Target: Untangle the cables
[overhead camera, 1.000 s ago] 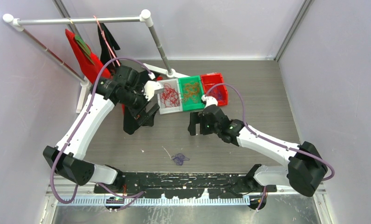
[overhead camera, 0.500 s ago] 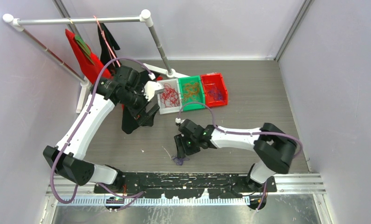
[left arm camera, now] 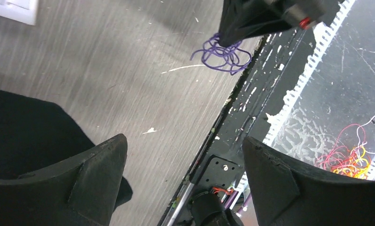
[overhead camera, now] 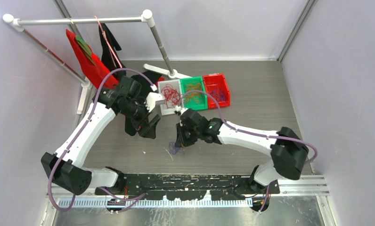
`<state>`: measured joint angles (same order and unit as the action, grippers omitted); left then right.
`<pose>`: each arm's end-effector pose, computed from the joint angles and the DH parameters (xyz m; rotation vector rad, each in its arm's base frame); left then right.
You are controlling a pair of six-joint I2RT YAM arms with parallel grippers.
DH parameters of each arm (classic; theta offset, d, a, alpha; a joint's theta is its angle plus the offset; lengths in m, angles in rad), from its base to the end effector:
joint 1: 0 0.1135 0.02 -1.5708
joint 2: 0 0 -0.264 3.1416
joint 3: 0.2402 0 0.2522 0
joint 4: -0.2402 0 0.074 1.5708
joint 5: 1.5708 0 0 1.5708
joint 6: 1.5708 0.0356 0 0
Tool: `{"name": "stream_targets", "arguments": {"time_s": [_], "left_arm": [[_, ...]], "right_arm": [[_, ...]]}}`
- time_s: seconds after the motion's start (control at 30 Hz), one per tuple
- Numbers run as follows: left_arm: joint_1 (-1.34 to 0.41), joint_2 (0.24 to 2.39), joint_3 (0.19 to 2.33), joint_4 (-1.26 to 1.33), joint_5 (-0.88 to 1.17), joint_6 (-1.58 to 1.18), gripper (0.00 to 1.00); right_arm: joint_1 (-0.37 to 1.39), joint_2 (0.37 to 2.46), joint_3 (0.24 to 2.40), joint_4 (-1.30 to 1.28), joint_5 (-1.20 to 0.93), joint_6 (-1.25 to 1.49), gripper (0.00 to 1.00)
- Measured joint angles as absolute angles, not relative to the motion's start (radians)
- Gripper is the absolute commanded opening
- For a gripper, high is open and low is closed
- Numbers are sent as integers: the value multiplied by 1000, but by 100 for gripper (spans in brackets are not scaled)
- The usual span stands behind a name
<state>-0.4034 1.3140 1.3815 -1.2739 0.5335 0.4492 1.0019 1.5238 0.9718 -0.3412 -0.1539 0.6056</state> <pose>0.2050 -0.1072 0.3474 1.2309 2.3841 -0.7208 0.1657 0.2692 0.2148 -0.5946 2.5942 0.8173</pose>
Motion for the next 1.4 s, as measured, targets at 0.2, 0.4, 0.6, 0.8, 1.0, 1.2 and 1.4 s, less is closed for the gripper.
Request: {"name": "stream_targets", "arguments": {"time_s": [0.2, 0.4, 0.6, 0.8, 1.0, 1.2, 1.4], "left_arm": [[-405, 1267, 1298, -1238, 575, 453, 84], [-413, 1344, 1428, -1258, 576, 486, 84], [-451, 1347, 1452, -1209, 560, 514, 85], [-583, 1310, 1362, -1172, 524, 527, 85], [-635, 1313, 1362, -1103, 493, 495, 85], [-634, 1346, 1412, -1068, 485, 398, 73], [-634, 1350, 1436, -1036, 498, 302, 44]], "right_arm": [[935, 1411, 1005, -267, -183, 631, 1], [864, 1404, 987, -210, -239, 686, 1], [804, 1372, 947, -167, -303, 741, 1], [770, 1347, 923, -97, -381, 798, 1], [768, 1347, 923, -51, -432, 833, 1], [768, 1347, 923, -15, -461, 849, 1], [768, 1347, 923, -1, -482, 852, 1]]}}
